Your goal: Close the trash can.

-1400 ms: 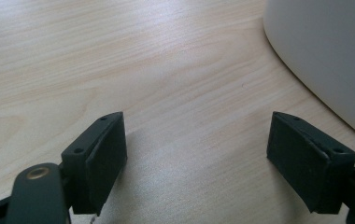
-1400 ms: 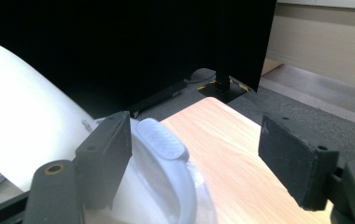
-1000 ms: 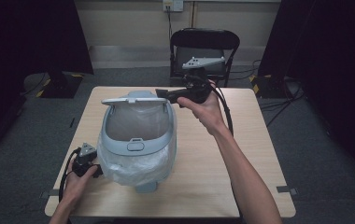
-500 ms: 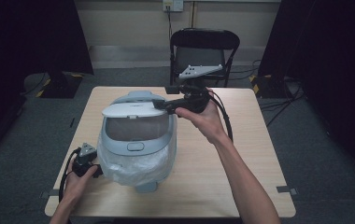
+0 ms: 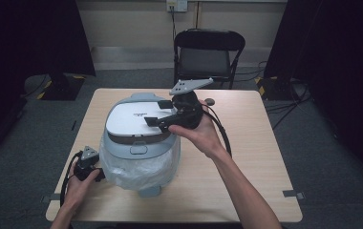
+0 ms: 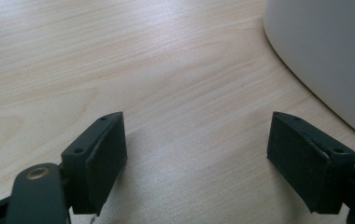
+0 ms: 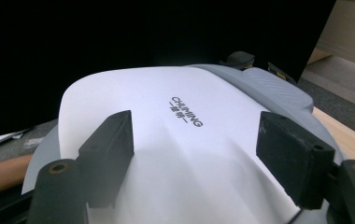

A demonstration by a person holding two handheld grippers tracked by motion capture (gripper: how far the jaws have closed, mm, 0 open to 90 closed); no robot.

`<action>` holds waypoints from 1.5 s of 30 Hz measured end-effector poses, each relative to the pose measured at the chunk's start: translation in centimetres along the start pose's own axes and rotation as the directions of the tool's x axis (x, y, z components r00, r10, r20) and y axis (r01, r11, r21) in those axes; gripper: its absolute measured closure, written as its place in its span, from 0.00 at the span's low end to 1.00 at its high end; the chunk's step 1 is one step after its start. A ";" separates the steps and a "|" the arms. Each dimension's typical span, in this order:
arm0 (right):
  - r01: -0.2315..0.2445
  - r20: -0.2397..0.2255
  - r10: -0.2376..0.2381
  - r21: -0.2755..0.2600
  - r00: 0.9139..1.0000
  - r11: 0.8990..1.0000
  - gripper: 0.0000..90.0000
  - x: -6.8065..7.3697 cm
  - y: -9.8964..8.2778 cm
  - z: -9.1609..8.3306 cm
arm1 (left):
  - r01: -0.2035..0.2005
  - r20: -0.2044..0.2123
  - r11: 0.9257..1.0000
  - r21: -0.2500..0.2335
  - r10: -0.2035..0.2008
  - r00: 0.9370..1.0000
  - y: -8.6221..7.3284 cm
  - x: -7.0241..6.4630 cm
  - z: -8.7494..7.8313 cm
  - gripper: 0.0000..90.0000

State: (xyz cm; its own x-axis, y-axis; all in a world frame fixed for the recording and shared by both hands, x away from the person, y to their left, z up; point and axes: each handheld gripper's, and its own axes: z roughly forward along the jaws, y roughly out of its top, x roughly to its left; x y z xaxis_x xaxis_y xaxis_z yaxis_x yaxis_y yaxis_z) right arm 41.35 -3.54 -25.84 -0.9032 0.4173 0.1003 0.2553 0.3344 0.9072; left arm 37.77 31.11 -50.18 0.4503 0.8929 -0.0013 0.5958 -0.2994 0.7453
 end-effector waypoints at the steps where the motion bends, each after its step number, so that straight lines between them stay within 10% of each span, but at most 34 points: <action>1: 0.000 0.000 0.000 0.000 1.000 1.000 0.30 0.0 0.0 0.0 | 0.000 0.000 1.000 0.000 0.000 1.000 0.0 0.0 0.0 0.22; 25: 0.131 0.081 -0.131 0.009 0.988 0.991 0.32 3.7 -2.0 1.5 | -0.001 -0.003 1.000 0.000 0.001 1.000 0.0 0.0 0.0 0.22; 45: 0.079 0.062 -0.080 0.014 0.995 0.997 0.27 3.7 -1.6 1.7 | -0.001 -0.003 1.000 0.000 0.001 1.000 0.0 0.0 0.0 0.22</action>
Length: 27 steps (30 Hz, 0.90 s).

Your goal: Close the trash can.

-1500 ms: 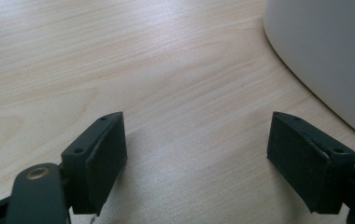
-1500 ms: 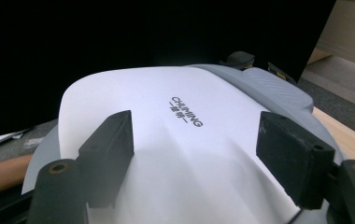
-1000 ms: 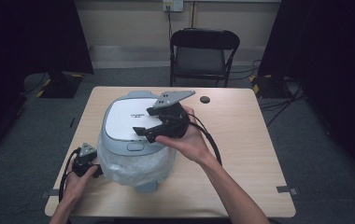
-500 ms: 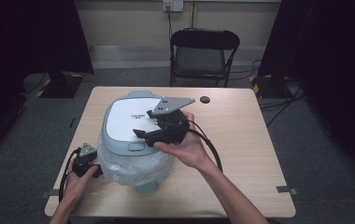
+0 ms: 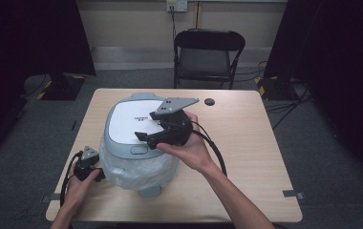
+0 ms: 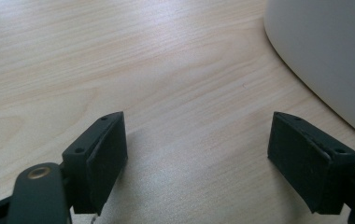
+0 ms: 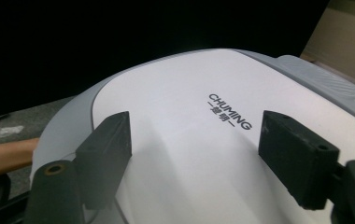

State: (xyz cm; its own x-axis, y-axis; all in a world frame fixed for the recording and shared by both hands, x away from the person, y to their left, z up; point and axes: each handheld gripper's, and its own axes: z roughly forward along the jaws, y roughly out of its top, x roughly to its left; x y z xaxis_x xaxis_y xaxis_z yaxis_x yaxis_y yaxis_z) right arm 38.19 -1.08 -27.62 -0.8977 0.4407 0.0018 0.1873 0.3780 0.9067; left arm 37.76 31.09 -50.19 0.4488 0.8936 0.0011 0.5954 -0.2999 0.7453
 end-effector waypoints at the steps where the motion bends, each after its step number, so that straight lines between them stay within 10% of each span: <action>1: 0.000 0.000 0.000 0.000 1.000 1.000 0.27 0.0 0.0 0.0 | 0.000 0.000 1.000 0.000 0.000 1.000 0.0 0.0 0.0 0.22; 17: -0.050 0.070 0.055 -0.074 0.996 0.996 0.24 -2.0 -0.1 -2.5 | -0.001 0.001 1.000 0.000 0.001 1.000 0.0 0.0 0.0 0.22; 27: -0.112 0.164 0.128 -0.103 0.978 0.988 0.23 -4.5 -1.3 -5.7 | -0.001 0.000 1.000 0.000 0.001 1.000 0.0 0.0 0.0 0.22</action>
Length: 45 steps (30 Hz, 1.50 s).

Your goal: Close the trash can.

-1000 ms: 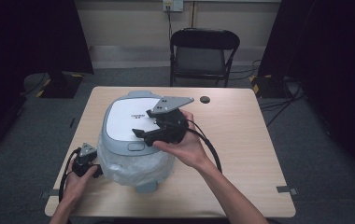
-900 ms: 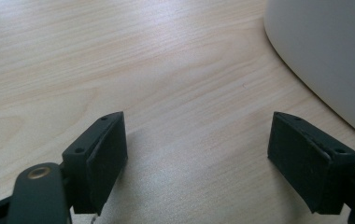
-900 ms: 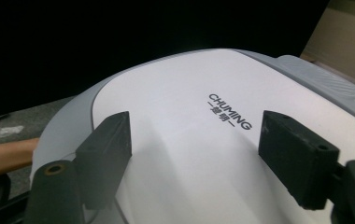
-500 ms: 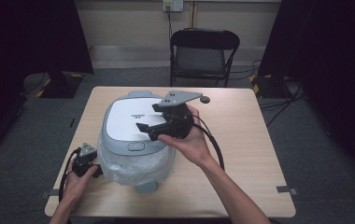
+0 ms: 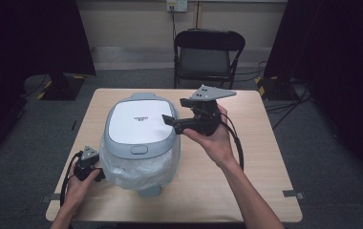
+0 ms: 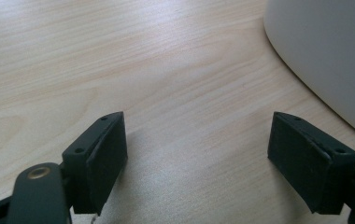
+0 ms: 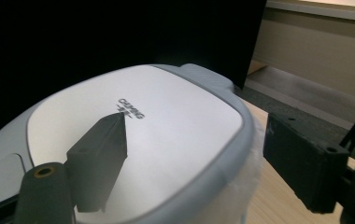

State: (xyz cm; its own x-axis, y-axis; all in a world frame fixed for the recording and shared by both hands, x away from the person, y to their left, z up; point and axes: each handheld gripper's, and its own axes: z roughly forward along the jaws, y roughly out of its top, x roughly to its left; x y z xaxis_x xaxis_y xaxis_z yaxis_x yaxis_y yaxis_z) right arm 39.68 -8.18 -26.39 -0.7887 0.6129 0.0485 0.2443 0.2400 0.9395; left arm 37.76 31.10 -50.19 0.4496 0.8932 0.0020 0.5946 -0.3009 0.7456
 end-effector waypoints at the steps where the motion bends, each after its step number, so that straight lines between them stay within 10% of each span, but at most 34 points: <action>1: -0.007 0.009 0.008 -0.004 1.000 1.000 0.23 -0.3 -0.1 -0.3 | 0.000 0.000 1.000 0.000 0.000 1.000 0.0 0.0 0.0 0.22; 12: -0.065 0.100 0.065 0.006 0.993 0.998 0.20 -2.7 -2.3 -2.9 | 0.003 -0.001 1.000 0.000 -0.003 1.000 0.0 0.0 0.0 0.22; 35: -0.217 0.302 0.191 0.055 0.934 0.975 0.18 -7.8 -9.4 -7.1 | 0.005 -0.004 1.000 0.001 -0.005 1.000 0.0 -0.1 0.0 0.21; 45: -0.324 0.345 0.262 0.135 0.901 0.936 0.20 -10.0 -15.1 -7.8 | 0.008 -0.005 1.000 0.001 -0.008 1.000 0.0 -0.1 0.0 0.21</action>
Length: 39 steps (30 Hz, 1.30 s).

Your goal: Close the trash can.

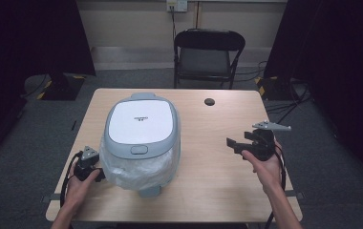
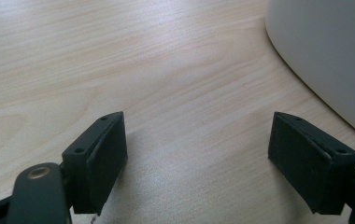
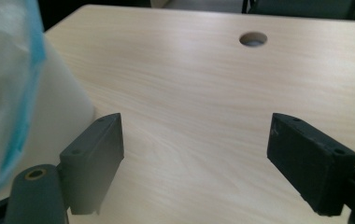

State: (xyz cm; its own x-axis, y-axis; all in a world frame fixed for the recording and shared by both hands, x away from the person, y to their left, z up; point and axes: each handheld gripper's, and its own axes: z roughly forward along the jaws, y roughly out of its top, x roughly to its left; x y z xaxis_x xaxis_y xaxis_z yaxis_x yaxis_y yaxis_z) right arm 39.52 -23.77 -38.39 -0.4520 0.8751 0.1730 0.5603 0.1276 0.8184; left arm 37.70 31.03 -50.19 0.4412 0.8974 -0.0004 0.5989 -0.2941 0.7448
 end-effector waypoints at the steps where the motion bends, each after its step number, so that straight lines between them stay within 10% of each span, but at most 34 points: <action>1: -0.003 0.003 0.003 0.007 1.000 1.000 0.20 -0.3 -0.4 0.0 | 0.000 0.000 1.000 0.000 0.000 1.000 0.0 0.0 0.0 0.21; 28: -0.104 0.173 0.068 0.205 0.982 0.973 0.22 -5.3 -8.5 3.3 | 0.001 -0.001 1.000 0.000 -0.001 1.000 0.0 0.0 0.0 0.21; 39: -0.005 0.258 -0.045 0.191 0.965 0.982 0.19 -4.6 -9.9 4.0 | 0.000 -0.002 1.000 0.001 0.000 1.000 0.0 0.0 0.0 0.21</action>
State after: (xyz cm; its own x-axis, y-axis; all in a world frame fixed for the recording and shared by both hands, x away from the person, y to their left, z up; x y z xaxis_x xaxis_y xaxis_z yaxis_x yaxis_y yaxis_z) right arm 38.80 -27.18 -49.46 -0.2821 0.9593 -0.0115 0.6846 0.2097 0.6981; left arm 37.69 31.01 -50.19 0.4397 0.8981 0.0004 0.5995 -0.2938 0.7445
